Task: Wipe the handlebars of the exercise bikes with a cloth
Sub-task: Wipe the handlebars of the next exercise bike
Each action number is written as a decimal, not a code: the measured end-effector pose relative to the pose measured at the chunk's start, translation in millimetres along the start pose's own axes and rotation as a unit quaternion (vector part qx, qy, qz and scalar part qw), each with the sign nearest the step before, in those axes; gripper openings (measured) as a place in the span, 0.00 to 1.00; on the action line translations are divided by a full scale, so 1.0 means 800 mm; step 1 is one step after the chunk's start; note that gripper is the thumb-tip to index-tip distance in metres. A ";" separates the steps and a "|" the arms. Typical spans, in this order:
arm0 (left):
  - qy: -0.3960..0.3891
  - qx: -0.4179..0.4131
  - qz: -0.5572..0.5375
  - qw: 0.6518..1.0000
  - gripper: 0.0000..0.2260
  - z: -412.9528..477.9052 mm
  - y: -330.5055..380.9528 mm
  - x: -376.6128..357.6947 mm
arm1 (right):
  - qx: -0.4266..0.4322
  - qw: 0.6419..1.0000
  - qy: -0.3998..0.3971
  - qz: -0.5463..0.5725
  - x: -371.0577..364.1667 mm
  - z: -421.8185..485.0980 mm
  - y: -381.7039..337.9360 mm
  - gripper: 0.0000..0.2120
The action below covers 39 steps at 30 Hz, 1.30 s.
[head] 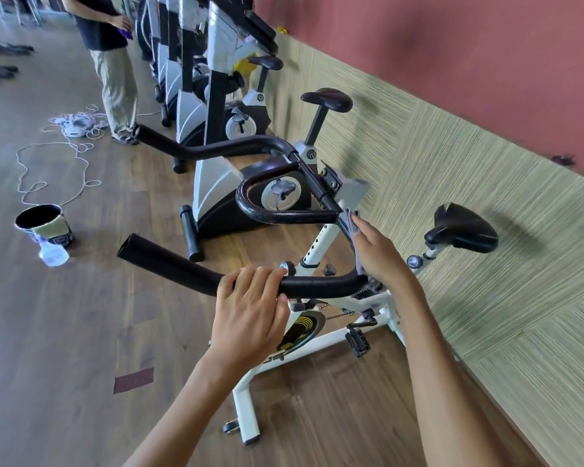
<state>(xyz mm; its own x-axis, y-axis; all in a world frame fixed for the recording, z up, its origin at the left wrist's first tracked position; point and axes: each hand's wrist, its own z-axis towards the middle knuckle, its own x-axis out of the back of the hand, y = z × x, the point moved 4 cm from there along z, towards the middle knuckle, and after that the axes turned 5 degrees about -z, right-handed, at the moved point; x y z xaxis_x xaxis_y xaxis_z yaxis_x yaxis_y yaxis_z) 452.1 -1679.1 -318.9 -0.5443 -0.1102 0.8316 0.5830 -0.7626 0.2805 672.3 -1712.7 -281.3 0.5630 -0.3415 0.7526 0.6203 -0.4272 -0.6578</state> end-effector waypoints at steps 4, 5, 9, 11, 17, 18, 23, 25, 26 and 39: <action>0.009 -0.007 -0.005 1.000 0.17 -0.003 0.000 0.000 | 0.034 0.997 0.070 -0.013 -0.028 -0.043 0.010 0.23; 0.014 -0.008 -0.007 1.000 0.17 -0.003 -0.001 0.000 | 0.035 0.995 0.094 0.001 -0.038 -0.061 0.011 0.24; 0.025 -0.015 -0.007 1.000 0.17 -0.001 -0.002 0.002 | 0.036 0.981 0.172 0.077 -0.058 -0.071 0.013 0.24; 0.018 -0.022 -0.005 1.000 0.17 0.001 -0.002 0.002 | 0.015 0.981 0.175 0.087 -0.049 -0.048 0.014 0.23; -0.035 -0.082 0.004 0.996 0.21 0.000 -0.013 0.010 | -0.019 0.958 0.272 0.088 -0.077 -0.085 -0.015 0.23; -0.046 -0.100 0.009 0.994 0.22 0.001 -0.016 0.012 | -0.019 0.954 0.296 0.043 -0.092 -0.099 -0.025 0.23; -0.051 -0.135 0.051 0.988 0.22 -0.004 -0.035 0.026 | 0.044 0.948 0.295 -0.106 -0.097 -0.101 -0.015 0.26; -0.037 -0.151 0.071 0.985 0.21 -0.008 -0.040 0.029 | 0.015 0.953 0.293 -0.079 -0.077 -0.082 -0.002 0.26; -0.034 -0.158 0.073 0.984 0.20 -0.009 -0.042 0.028 | -0.006 0.949 0.308 -0.067 -0.075 -0.079 -0.005 0.26; 0.010 -0.177 0.050 0.983 0.21 -0.012 -0.046 0.029 | 0.072 0.926 0.356 -0.104 -0.070 -0.084 -0.004 0.21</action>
<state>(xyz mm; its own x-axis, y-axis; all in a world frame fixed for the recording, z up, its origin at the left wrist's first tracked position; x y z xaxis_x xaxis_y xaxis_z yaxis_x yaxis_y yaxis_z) 412.2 -1660.1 -314.9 -0.5078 -0.2058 0.8365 0.3899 -0.9208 0.0101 602.4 -1748.9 -319.4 -0.0483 -0.7515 0.6579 0.7701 -0.4475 -0.4547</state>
